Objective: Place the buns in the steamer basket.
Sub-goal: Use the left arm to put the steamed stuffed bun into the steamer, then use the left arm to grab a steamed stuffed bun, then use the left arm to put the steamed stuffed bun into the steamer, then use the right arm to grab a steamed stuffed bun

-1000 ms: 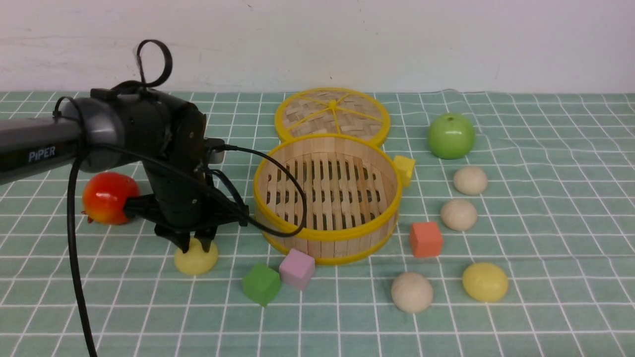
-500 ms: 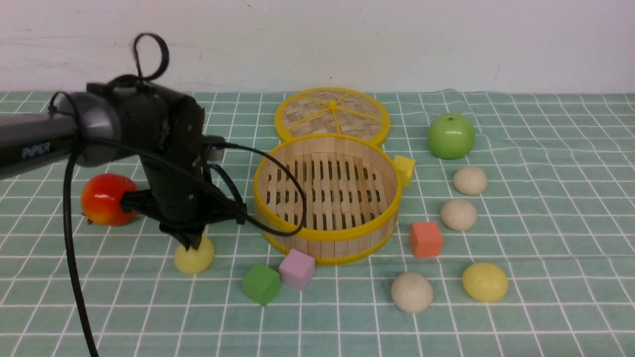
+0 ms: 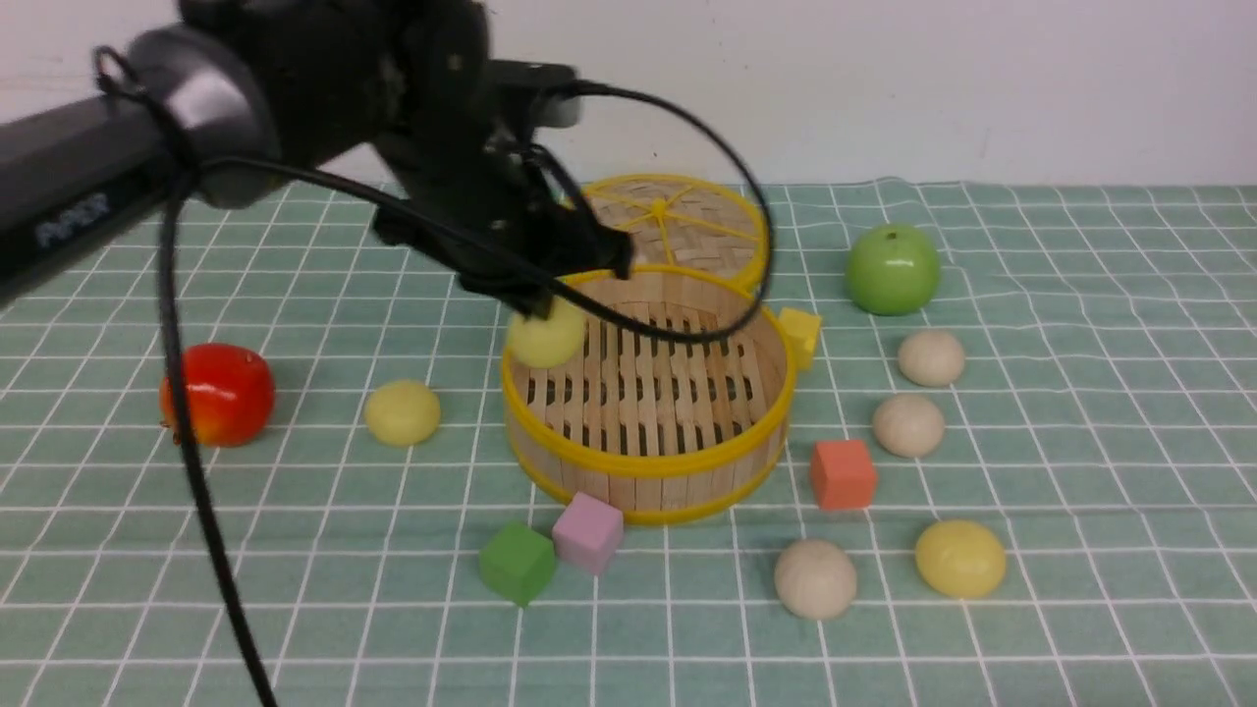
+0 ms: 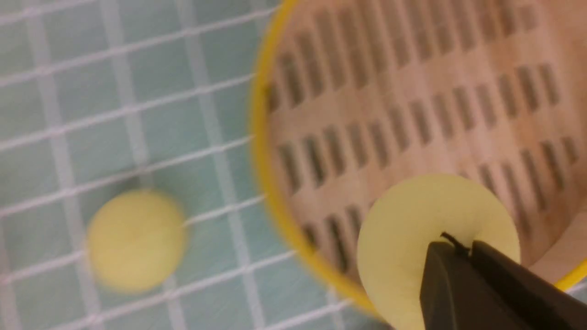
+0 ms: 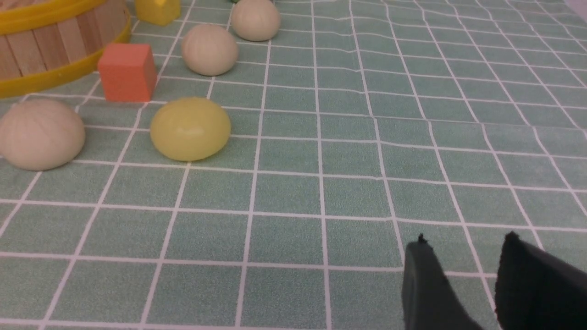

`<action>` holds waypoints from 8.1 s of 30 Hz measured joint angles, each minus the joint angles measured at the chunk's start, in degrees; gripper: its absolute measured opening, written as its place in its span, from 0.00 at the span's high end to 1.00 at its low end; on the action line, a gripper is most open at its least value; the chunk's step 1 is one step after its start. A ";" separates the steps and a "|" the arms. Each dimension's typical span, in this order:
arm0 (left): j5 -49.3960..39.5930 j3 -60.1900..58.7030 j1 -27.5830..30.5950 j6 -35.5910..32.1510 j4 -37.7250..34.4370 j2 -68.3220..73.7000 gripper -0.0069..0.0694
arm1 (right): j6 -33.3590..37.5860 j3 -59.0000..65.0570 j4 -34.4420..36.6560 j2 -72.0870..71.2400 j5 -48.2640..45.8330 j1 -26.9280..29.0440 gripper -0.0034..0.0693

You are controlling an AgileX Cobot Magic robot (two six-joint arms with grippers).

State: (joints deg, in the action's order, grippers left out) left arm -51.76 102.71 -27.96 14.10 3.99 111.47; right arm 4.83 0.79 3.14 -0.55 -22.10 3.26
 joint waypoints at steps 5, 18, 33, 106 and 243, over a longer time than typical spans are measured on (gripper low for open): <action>2.24 0.18 -1.26 0.18 0.93 4.67 0.93 | 0.00 0.00 0.00 0.00 0.00 0.00 0.62; 2.92 0.26 -1.32 8.78 4.97 10.39 0.75 | 0.00 0.00 0.00 0.00 0.00 0.00 0.62; -10.91 8.28 2.51 8.91 10.69 5.87 0.35 | 0.00 0.00 0.00 0.00 0.00 0.00 0.62; -4.99 4.75 14.76 1.81 3.53 13.15 0.89 | 0.00 0.00 0.00 0.00 0.00 0.00 0.62; 29.40 -104.42 27.10 5.36 -2.62 -112.07 0.83 | 0.00 0.00 -0.07 0.00 0.00 0.00 0.62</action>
State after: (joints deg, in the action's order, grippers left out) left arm -22.36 -1.71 -0.86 19.46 1.38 -0.60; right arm 4.83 0.79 3.07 -0.55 -22.10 3.26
